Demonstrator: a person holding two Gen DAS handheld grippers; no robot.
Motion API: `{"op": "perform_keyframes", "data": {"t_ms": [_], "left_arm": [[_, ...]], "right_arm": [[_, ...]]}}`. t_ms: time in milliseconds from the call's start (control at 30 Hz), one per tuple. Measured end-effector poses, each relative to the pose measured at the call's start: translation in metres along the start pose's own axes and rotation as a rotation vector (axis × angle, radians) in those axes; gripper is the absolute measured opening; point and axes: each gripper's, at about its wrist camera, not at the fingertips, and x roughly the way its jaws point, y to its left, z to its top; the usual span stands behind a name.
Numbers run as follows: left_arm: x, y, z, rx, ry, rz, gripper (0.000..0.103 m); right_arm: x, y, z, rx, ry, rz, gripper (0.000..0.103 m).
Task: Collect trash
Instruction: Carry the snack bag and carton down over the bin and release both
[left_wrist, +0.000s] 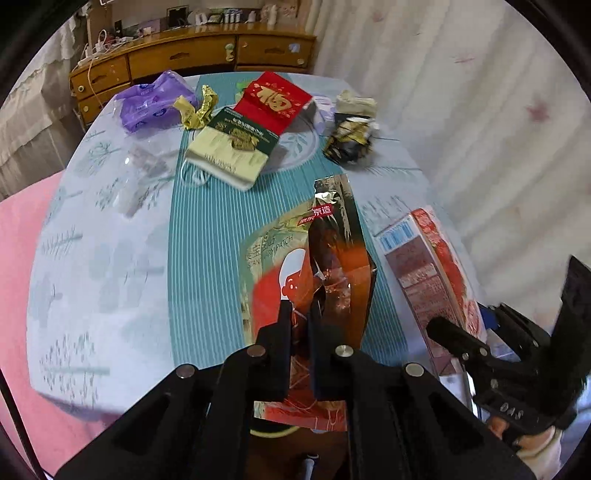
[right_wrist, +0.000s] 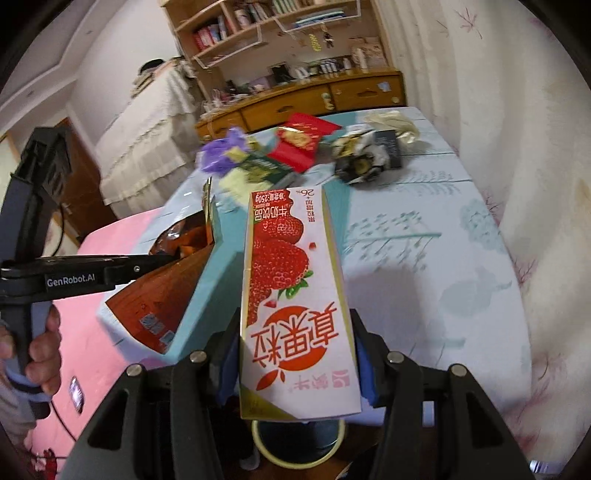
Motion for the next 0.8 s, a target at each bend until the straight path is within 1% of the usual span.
{"op": "perform_keyframes", "data": {"t_ms": [67, 200, 300, 433, 533, 600, 700, 800], "left_arm": [[-0.015, 0.004, -0.025, 0.010, -0.012, -0.044, 0.005], [-0.034, 0.011, -0.073, 0.031, -0.035, -0.112, 0.005], [-0.037, 0.015, -0.108, 0.061, -0.044, -0.157, 0.005], [-0.029, 0.013, -0.151, 0.128, -0.024, -0.190, 0.005], [-0.017, 0.011, -0.176, 0.178, -0.003, -0.195, 0.005], [-0.002, 0.013, -0.188, 0.193, 0.029, -0.178, 0.005], [0.028, 0.022, -0.199, 0.171, 0.096, -0.170, 0.005], [0.063, 0.033, -0.207, 0.158, 0.167, -0.145, 0.005]], "right_arm": [[-0.010, 0.011, -0.014, -0.011, 0.007, 0.017, 0.052], [-0.025, 0.036, -0.048, -0.061, 0.048, 0.044, 0.052], [-0.030, 0.051, -0.075, -0.090, 0.096, 0.060, 0.052], [-0.023, 0.062, -0.106, -0.114, 0.174, 0.065, 0.052], [-0.009, 0.066, -0.125, -0.153, 0.240, 0.040, 0.052], [0.005, 0.063, -0.136, -0.159, 0.295, 0.022, 0.052], [0.040, 0.049, -0.152, -0.122, 0.403, 0.008, 0.052], [0.074, 0.035, -0.163, -0.084, 0.484, -0.015, 0.052]]}}
